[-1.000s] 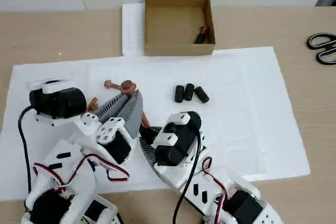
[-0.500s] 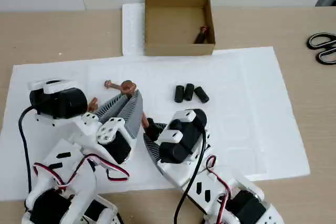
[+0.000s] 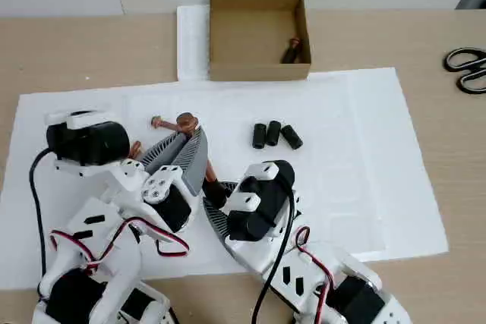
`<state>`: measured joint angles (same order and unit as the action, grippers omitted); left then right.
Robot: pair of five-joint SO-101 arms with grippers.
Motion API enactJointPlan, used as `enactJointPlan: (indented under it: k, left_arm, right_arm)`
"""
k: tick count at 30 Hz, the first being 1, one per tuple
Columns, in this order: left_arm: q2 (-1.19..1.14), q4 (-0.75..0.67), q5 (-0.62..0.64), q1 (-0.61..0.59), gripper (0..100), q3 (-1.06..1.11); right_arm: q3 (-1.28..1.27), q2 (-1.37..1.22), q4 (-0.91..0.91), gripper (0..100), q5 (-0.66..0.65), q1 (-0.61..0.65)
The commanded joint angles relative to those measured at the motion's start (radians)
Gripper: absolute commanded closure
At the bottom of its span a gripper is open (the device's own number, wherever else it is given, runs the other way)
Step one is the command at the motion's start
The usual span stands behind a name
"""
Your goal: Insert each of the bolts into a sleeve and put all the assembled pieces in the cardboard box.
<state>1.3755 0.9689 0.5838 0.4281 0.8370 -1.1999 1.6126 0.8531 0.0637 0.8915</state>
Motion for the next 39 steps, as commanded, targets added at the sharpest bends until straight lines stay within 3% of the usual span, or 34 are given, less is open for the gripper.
enactJointPlan:
  k: [1, 21, 31, 39]
  left_arm:
    - [-0.012, -0.018, -0.008, -0.002, 100, -0.004]
    - [-0.012, -0.012, -0.009, 0.008, 100, 0.001]
    - [-0.012, -0.011, -0.009, 0.114, 100, -0.004]
    - [-0.009, 0.101, -0.008, 0.180, 100, -0.001]
  right_arm:
    - [0.091, 0.012, -0.007, 99.5, -0.008, -0.004]
    - [0.089, 0.005, -0.015, 99.5, -0.028, -0.058]
    - [0.074, 0.002, -0.015, 99.5, -0.028, -0.059]
    - [0.074, 0.002, -0.021, 99.5, -0.028, -0.087]
